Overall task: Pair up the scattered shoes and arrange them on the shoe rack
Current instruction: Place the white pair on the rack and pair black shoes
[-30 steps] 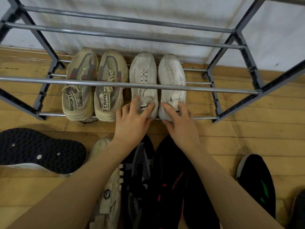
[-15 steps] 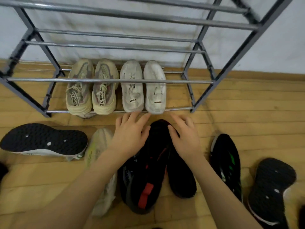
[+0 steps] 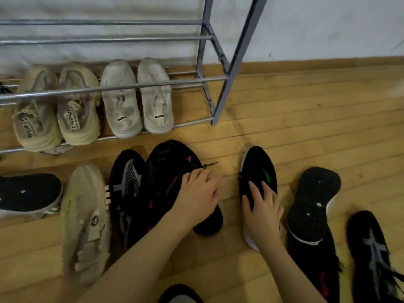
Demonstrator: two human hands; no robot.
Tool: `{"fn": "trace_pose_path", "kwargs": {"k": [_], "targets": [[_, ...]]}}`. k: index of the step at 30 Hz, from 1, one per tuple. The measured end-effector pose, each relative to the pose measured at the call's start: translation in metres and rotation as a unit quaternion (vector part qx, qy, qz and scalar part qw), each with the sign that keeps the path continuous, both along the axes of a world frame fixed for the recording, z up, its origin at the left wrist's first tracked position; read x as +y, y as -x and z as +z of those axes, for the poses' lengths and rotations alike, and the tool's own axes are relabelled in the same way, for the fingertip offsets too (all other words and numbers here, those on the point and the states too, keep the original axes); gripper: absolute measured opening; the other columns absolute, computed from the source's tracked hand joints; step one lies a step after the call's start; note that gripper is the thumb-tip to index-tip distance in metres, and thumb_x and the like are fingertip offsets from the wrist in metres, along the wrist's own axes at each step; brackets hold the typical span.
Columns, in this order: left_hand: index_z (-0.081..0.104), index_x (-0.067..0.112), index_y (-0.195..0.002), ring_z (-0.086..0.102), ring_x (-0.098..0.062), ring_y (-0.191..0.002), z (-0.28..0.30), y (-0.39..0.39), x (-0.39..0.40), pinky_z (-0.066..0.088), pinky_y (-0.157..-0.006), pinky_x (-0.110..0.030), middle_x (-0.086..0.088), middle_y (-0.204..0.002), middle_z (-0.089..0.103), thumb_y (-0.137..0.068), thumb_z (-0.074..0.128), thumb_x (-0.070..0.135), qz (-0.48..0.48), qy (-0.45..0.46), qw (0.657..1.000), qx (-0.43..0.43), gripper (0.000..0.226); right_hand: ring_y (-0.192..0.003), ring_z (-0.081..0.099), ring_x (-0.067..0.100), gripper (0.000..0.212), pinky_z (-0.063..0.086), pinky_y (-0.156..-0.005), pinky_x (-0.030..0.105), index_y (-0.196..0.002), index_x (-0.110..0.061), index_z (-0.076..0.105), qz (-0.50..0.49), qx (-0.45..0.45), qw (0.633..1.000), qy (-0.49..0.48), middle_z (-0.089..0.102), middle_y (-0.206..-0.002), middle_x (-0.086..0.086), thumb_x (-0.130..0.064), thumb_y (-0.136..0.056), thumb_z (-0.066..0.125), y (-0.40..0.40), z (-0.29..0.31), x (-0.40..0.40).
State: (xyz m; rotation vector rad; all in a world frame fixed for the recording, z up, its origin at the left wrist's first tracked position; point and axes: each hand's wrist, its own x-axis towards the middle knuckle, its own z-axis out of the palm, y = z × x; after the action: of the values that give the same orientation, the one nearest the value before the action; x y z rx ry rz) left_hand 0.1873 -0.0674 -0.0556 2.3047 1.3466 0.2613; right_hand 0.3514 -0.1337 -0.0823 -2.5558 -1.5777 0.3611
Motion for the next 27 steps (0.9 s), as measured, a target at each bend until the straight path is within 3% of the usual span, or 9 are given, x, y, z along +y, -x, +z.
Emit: {"fn": "trace_pose_path", "kwargs": {"k": [5,9,13,17,21,25,27], "targets": [[0.033,0.026,-0.140,0.026,-0.025,-0.133,-0.016,-0.053,0.012,0.018,-0.105,-0.038,-0.005,-0.144,0.036,-0.098,0.035,0.034,-0.063,0.040,0.997,0.014,0.043,-0.136,0.027,0.033,0.051,0.017,-0.110,0.048,-0.144,-0.026,0.030,-0.090,-0.016,0.996,0.017,0.030,-0.150,0.012,-0.044,-0.096,0.036,-0.032,-0.014,-0.020],[0.010,0.029,-0.148,0.024,-0.030,-0.134,-0.035,-0.075,0.016,0.018,-0.108,-0.041,-0.010,-0.150,0.024,-0.099,0.029,0.040,-0.070,0.069,0.992,0.074,0.054,-0.129,0.038,0.026,0.051,0.018,-0.106,0.045,-0.145,-0.028,0.027,-0.060,-0.005,0.998,0.015,0.033,-0.148,0.009,-0.044,-0.097,0.030,-0.037,-0.023,-0.015],[0.000,0.024,-0.148,0.030,-0.032,-0.129,-0.052,-0.087,0.019,0.024,-0.105,-0.042,-0.008,-0.149,0.028,-0.099,0.026,0.043,-0.070,0.057,0.990,0.107,0.059,-0.125,0.041,0.023,0.053,0.018,-0.105,0.042,-0.147,-0.028,0.022,-0.060,0.008,0.998,0.010,0.033,-0.146,0.009,-0.044,-0.097,0.030,-0.043,-0.027,-0.011],[0.009,0.018,-0.148,0.038,-0.023,-0.124,-0.050,-0.098,0.019,0.026,-0.103,-0.038,-0.003,-0.142,0.039,-0.100,0.027,0.036,-0.053,0.087,0.995,0.017,0.055,-0.119,0.045,0.024,0.049,0.020,-0.101,0.041,-0.145,-0.028,0.026,-0.065,0.035,0.997,-0.023,0.042,-0.140,0.011,-0.038,-0.098,0.035,-0.043,-0.026,-0.009],[0.011,0.016,-0.148,0.030,-0.024,-0.134,-0.032,-0.088,0.011,0.023,-0.110,-0.039,-0.008,-0.150,0.026,-0.100,0.033,0.029,0.017,0.148,0.986,-0.074,0.055,-0.122,0.044,0.018,0.049,0.021,-0.101,0.039,-0.145,-0.030,0.026,-0.045,0.086,0.992,-0.084,0.045,-0.139,0.006,-0.037,-0.098,0.033,-0.031,-0.014,-0.004],[0.023,0.011,-0.146,0.037,-0.027,-0.128,-0.011,-0.053,0.001,0.035,-0.105,-0.046,-0.013,-0.145,0.031,-0.099,0.038,0.023,0.091,0.065,0.987,-0.113,0.050,-0.116,0.044,0.012,0.049,0.018,-0.096,0.027,-0.145,-0.028,0.027,0.013,0.132,0.983,-0.129,0.043,-0.138,0.002,-0.036,-0.098,0.036,-0.003,0.001,0.002],[0.029,0.009,-0.144,0.040,-0.026,-0.126,-0.005,-0.036,-0.006,0.037,-0.105,-0.040,-0.013,-0.142,0.036,-0.098,0.039,0.020,0.122,0.042,0.983,-0.131,0.048,-0.113,0.047,0.015,0.049,0.020,-0.093,0.028,-0.145,-0.024,0.029,0.027,0.130,0.980,-0.150,0.045,-0.137,0.003,-0.035,-0.098,0.037,0.010,0.007,0.006]]}}
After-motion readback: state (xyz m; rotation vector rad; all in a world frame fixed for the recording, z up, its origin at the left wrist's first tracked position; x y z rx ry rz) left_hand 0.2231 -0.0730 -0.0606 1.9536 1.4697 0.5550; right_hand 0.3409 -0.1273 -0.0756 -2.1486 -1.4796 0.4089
